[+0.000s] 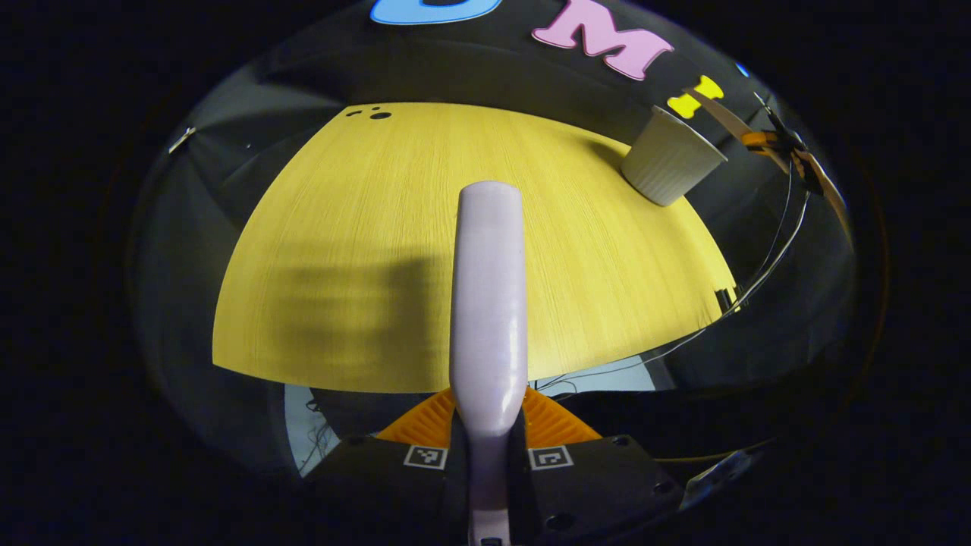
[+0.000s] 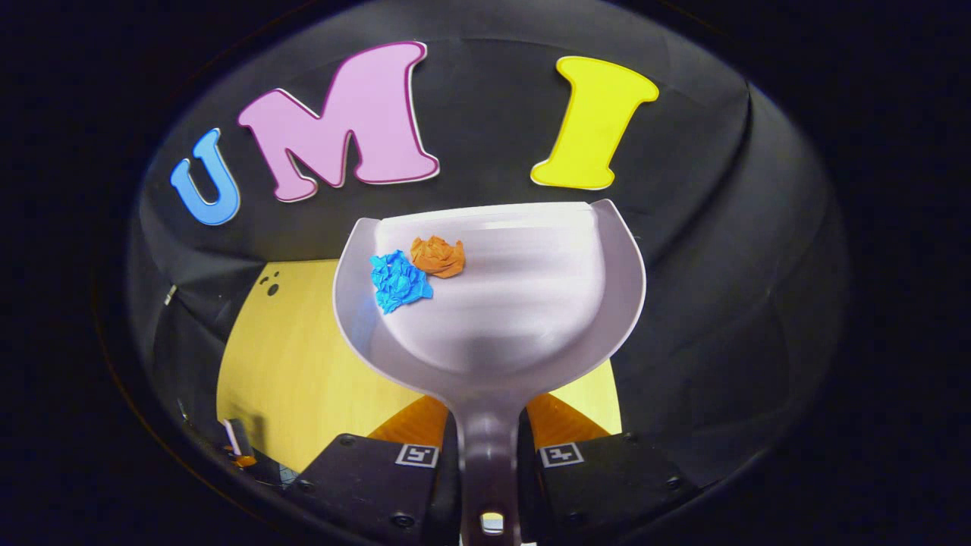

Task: Pick up the small broom and dustpan from the desktop, sweep the trash into the dustpan with the broom, and then empty the trash into the garbage bin.

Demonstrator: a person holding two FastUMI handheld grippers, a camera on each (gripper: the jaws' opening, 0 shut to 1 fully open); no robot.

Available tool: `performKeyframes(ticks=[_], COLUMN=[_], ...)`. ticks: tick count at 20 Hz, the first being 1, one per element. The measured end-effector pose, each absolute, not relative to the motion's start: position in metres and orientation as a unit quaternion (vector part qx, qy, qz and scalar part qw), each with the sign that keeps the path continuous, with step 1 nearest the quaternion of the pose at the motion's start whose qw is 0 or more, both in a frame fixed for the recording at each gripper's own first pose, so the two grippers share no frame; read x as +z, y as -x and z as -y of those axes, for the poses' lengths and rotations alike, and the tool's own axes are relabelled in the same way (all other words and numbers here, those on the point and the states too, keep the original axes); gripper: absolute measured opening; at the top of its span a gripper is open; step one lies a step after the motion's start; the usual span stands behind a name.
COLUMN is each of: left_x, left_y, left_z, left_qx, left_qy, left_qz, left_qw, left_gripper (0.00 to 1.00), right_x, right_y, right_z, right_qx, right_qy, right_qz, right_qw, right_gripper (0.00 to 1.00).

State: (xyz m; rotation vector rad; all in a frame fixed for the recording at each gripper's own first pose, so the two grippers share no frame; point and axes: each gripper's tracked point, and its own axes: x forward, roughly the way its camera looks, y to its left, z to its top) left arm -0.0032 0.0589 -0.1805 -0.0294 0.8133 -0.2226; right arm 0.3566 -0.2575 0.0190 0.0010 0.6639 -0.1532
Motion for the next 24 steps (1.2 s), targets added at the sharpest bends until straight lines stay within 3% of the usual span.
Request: performKeyframes(ticks=[9,10,11,12,13,16,18,24], left_x=[-0.181,-0.181,-0.181,-0.181,-0.181,-0.181,-0.182,-0.185], left_y=[0.002,0.002,0.002,0.004,0.006,0.009,0.009,0.007], left_z=[-0.052,-0.051,-0.050,-0.049,-0.048,-0.048,-0.048,-0.047], left_qx=[-0.086,-0.083,-0.080,-0.077,-0.074,-0.072,-0.071,-0.071], left_qy=[0.032,0.035,0.036,0.038,0.040,0.042,0.037,0.045], left_qz=[-0.400,-0.400,-0.400,-0.400,-0.398,-0.395,-0.398,-0.403], left_qw=[0.912,0.912,0.912,0.913,0.913,0.915,0.914,0.911], left_gripper=[0.25,0.25,0.25,0.24,0.24,0.25,0.26,0.25], right_x=[0.005,0.004,0.008,0.011,0.015,0.021,0.028,0.038], right_y=[-0.388,-0.389,-0.389,-0.390,-0.391,-0.389,-0.390,-0.398], right_z=[0.329,0.333,0.338,0.342,0.345,0.349,0.353,0.350], right_qx=[-0.173,-0.184,-0.193,-0.199,-0.207,-0.218,-0.225,-0.226], right_qy=[0.139,0.175,0.219,0.255,0.294,0.397,0.463,0.549], right_qz=[-0.325,-0.321,-0.317,-0.312,-0.307,-0.298,-0.288,-0.268], right_qw=[0.919,0.912,0.902,0.893,0.882,0.841,0.808,0.759], right_gripper=[0.34,0.29,0.34,0.29,0.34,0.29,0.33,0.33])
